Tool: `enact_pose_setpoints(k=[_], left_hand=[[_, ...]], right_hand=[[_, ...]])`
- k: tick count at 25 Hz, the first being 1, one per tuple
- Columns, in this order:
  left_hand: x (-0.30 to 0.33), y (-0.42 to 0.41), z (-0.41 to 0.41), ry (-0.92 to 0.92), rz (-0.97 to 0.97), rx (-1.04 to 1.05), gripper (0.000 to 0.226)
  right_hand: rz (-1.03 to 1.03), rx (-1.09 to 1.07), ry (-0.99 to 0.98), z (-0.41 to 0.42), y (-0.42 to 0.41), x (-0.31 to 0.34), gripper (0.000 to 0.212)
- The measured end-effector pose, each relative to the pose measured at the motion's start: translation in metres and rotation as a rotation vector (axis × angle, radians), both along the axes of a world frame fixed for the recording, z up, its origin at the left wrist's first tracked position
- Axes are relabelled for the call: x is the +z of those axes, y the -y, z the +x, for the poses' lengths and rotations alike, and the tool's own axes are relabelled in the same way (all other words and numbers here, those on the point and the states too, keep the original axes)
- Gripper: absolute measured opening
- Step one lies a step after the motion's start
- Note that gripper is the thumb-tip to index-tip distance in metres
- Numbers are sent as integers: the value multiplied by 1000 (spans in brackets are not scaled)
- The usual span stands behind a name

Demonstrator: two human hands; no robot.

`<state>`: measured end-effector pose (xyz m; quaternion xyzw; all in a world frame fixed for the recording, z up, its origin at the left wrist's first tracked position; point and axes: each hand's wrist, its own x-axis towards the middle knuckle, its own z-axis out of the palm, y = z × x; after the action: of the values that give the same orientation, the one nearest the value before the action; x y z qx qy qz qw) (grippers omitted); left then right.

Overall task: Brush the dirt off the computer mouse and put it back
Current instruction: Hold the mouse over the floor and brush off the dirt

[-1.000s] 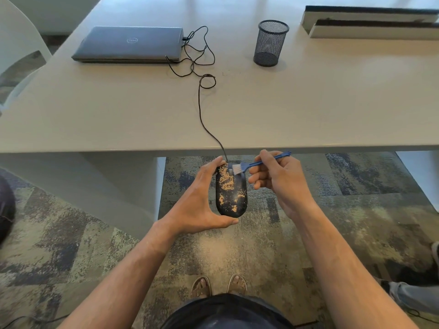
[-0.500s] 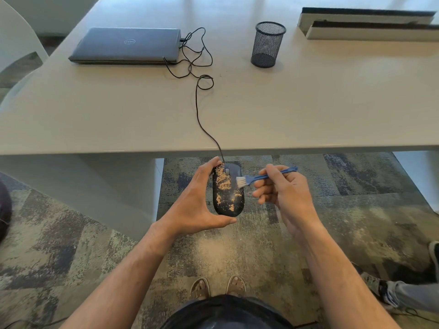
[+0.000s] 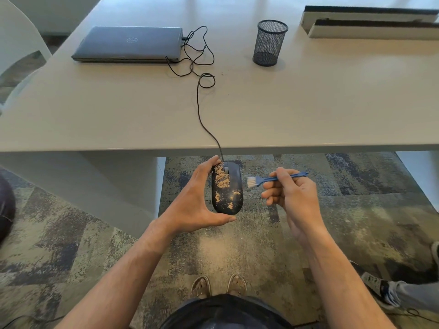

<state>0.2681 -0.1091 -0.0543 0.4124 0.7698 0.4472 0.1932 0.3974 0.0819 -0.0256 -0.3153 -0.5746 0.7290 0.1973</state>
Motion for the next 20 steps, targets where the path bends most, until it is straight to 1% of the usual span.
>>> enact_pose_setpoints(k=[3, 5, 7, 9, 10, 11, 14, 17, 20], left_hand=[[-1, 1, 0, 0, -7, 1, 124], [-1, -1, 1, 1, -14, -4, 124], [0, -2, 0, 7, -19, -7, 125], [2, -4, -1, 4, -19, -7, 125], [2, -3, -2, 2, -17, -4, 125], [3, -3, -3, 3, -12, 2, 125], [2, 1, -4, 10, 0, 21, 124], [0, 5, -6, 5, 2, 28, 124], [0, 5, -8, 4, 5, 36, 124]], right_hand=[[76, 4, -51, 1, -5, 5, 28], [243, 72, -84, -9, -4, 13, 29], [448, 162, -47, -20, 0, 21, 26], [633, 251, 22, -27, 5, 22, 16], [698, 288, 43, -28, 8, 21, 9], [740, 312, 50, -27, 12, 19, 6], [722, 295, 8, -12, 20, 11, 10], [738, 280, -62, 11, 28, -1, 23], [774, 280, -113, 31, 30, -12, 23]])
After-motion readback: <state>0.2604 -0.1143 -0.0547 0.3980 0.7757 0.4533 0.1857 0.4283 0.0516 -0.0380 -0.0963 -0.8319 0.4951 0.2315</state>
